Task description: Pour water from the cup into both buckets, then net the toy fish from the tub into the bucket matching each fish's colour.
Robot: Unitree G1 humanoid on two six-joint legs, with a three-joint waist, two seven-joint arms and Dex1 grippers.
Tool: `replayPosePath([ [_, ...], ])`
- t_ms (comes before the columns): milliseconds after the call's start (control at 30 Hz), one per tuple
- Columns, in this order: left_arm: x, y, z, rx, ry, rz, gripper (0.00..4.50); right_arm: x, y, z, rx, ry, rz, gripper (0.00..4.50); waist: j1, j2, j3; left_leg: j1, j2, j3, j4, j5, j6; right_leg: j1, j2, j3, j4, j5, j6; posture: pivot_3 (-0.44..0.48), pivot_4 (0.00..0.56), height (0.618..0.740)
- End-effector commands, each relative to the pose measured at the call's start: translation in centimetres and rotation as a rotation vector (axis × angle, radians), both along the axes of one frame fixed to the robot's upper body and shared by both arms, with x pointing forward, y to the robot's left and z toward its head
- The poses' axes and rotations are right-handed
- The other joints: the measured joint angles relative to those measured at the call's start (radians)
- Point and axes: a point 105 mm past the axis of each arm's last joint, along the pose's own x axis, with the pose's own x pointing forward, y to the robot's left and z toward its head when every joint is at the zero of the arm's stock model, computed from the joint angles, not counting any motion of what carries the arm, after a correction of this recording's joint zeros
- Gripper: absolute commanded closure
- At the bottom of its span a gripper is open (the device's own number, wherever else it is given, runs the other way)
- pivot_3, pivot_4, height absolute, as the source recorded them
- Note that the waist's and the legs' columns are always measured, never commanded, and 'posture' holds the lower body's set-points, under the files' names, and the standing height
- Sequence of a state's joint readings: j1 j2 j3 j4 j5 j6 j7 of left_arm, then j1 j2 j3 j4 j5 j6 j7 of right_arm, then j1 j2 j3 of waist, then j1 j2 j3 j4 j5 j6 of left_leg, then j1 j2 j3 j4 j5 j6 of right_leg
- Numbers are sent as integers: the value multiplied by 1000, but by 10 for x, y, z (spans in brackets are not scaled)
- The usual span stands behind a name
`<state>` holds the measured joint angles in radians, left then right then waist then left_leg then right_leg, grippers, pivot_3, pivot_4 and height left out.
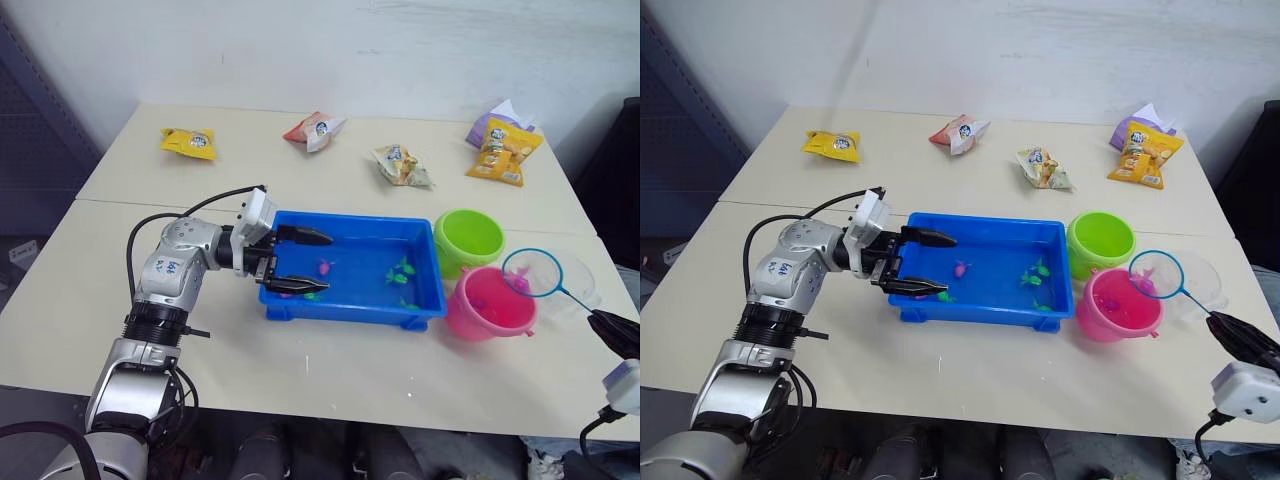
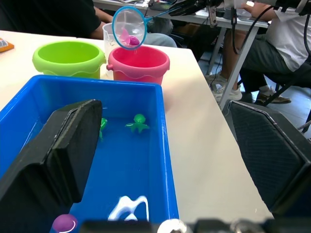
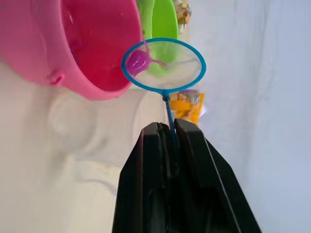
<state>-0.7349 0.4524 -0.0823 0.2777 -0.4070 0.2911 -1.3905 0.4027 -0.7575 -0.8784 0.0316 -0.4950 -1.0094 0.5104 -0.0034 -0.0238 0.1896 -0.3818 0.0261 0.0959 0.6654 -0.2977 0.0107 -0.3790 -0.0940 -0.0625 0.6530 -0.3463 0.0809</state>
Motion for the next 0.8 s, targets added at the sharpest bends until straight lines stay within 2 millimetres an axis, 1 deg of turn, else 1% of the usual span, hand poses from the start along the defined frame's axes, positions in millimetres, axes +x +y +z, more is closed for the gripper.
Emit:
replayPosePath([
  [33,-1,2,6,-21,-29,3,22,-3,-9,3,-116,-56,-23,4500,0,0,0,0,0,0,0,0,0,0,0,0,0,0,0,0,150,738],
  [167,3,4,7,-46,-20,29,22,-1,0,5,-186,-113,32,4500,0,0,0,0,0,0,0,0,-1,0,0,0,0,0,0,0,150,738],
  [300,5,7,6,-43,-20,44,22,-1,2,10,-232,-155,58,4500,-3,0,0,2,0,1,-1,0,-1,1,0,1,0,0,0,0,150,738],
  [367,6,8,6,-41,-23,48,22,-1,8,9,-229,-156,98,4500,-4,0,0,5,0,2,-2,0,-1,3,0,2,0,-1,-1,0,150,738],
  [467,6,9,7,-44,-27,54,22,-3,10,12,-229,-185,99,4500,-3,0,0,6,0,2,-3,0,-1,4,1,2,0,-1,-1,0,150,738],
  [500,6,9,7,-45,-28,56,22,-3,11,16,-232,-210,90,4500,-3,0,0,6,0,2,-3,0,-1,4,0,2,0,-1,-1,0,150,738],
  [567,6,9,7,-46,-28,59,22,-3,12,21,-225,-239,71,4500,-3,0,0,6,0,2,-3,0,-1,4,0,2,0,-1,-1,0,150,738],
  [667,4,8,5,-42,-18,52,22,-8,19,15,-197,-224,70,4500,-2,0,0,6,0,2,-3,0,-1,4,1,2,0,-1,-1,0,150,738],
  [733,4,8,4,-42,-17,52,22,-11,20,20,-188,-248,43,4500,-1,0,0,6,1,2,-3,0,-2,4,1,2,0,-1,-1,0,150,738],
  [767,4,8,5,-43,-17,54,22,-13,21,22,-170,-255,35,4500,-1,0,0,6,1,2,-4,0,-2,4,1,2,0,-1,-1,0,150,738],
  [800,5,9,5,-42,-16,59,22,-13,24,23,-114,-248,32,4500,-2,0,0,6,0,2,-3,0,-2,4,1,2,0,-1,-1,0,150,738],
])
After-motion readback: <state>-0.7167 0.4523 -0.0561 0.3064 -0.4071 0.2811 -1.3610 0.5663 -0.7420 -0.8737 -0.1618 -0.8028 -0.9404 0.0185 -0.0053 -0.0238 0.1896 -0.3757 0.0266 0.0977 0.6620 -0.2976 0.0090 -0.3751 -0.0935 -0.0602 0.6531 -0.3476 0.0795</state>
